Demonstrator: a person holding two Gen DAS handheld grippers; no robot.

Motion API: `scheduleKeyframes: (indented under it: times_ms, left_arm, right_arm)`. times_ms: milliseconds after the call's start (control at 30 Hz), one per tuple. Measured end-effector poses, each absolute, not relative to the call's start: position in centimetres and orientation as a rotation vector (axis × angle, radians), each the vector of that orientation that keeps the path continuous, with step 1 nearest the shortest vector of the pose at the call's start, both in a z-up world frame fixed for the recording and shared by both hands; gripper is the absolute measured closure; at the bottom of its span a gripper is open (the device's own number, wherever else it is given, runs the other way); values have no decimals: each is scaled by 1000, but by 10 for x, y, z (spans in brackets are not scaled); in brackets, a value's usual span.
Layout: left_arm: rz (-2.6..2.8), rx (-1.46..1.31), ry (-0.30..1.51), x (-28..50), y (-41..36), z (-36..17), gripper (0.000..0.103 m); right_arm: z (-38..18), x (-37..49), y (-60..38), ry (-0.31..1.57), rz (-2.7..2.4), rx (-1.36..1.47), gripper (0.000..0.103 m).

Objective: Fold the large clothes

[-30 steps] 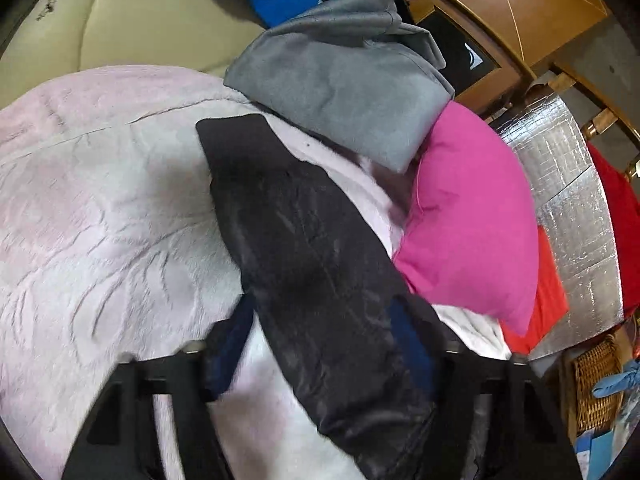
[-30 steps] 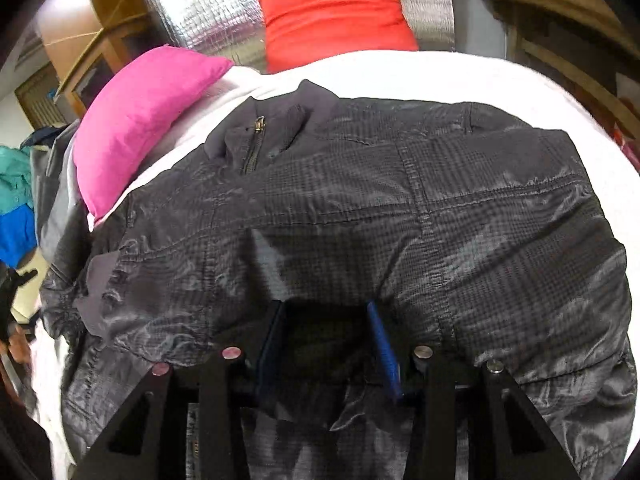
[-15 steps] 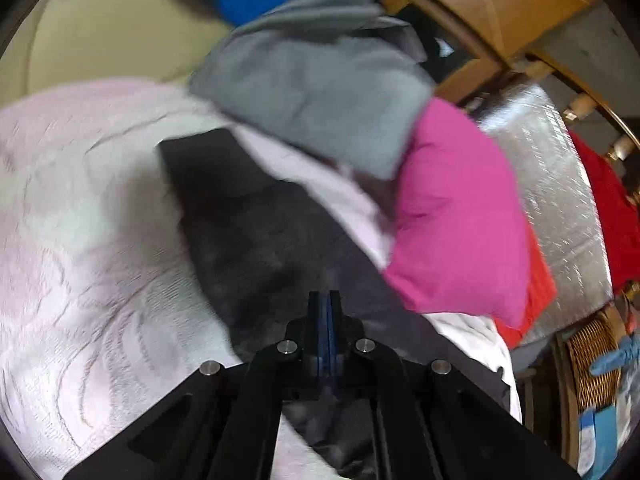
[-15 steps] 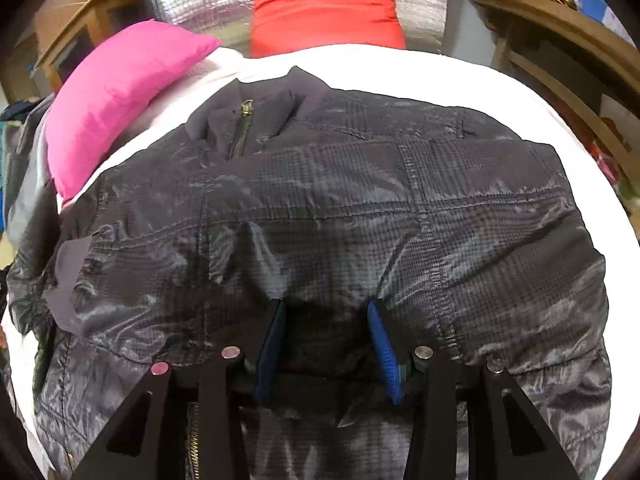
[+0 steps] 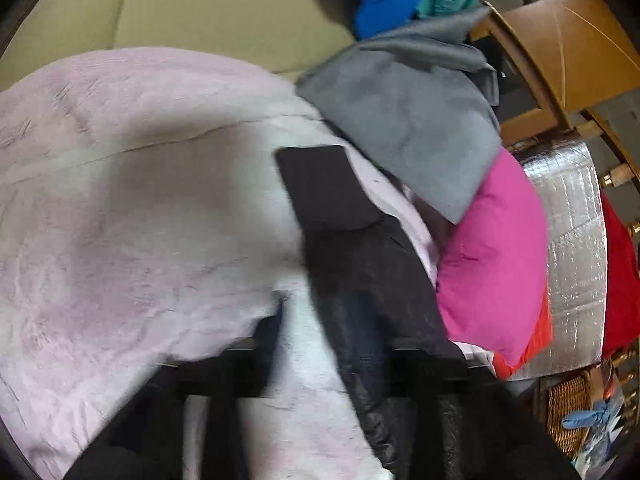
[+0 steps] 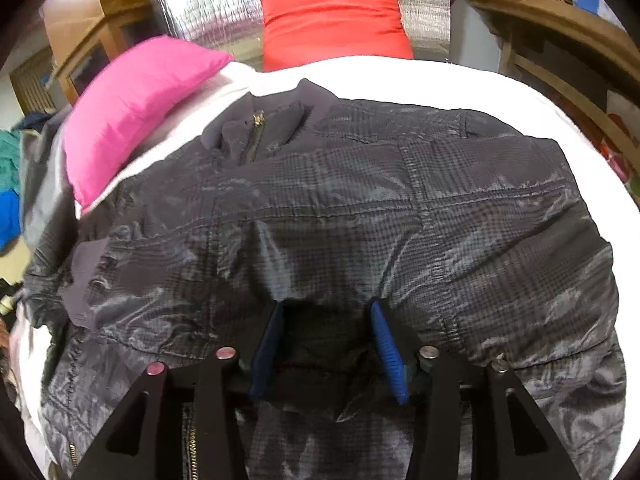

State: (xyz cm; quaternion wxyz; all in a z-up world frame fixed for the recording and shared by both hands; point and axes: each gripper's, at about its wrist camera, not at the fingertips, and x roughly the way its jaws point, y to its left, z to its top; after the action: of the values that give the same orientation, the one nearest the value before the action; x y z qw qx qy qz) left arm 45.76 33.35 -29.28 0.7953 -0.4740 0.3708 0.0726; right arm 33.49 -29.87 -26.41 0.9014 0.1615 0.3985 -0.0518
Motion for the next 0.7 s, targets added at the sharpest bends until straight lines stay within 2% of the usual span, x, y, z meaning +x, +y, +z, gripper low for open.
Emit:
scheduleKeyframes:
  times_ms: [33, 100, 167, 400, 433, 500, 533, 567, 600, 700]
  left_arm:
    - [159, -1029, 793, 456, 337, -296, 34]
    - [153, -1037, 790, 458, 337, -297, 33]
    - [138, -1013, 805, 466, 331, -298, 33]
    - [124, -896, 803, 501, 286, -304, 35]
    - [125, -870, 798, 505, 280, -303, 39]
    - [157, -825, 824, 515, 270, -308, 66]
    - [180, -815, 811, 515, 268, -307, 70]
    - [185, -812, 794, 516, 268, -306, 84]
    - [180, -811, 786, 516, 265, -304, 91]
    - [182, -742, 760, 515, 253, -288, 95]
  right_arm:
    - [-264, 332, -297, 808, -86, 336, 36]
    - [-264, 333, -291, 801, -58, 327, 21]
    - [-262, 339, -284, 831, -65, 302, 17]
    - [-253, 341, -299, 832, 16, 513, 18]
    - [-253, 340, -301, 831, 30, 531, 19]
    - [-252, 339, -303, 834, 32, 535, 25]
    - [-252, 338, -303, 836, 26, 528, 28]
    - [-252, 337, -305, 836, 22, 526, 36]
    - [-252, 335, -308, 834, 23, 538, 44]
    - [-253, 331, -325, 819, 25, 599, 50]
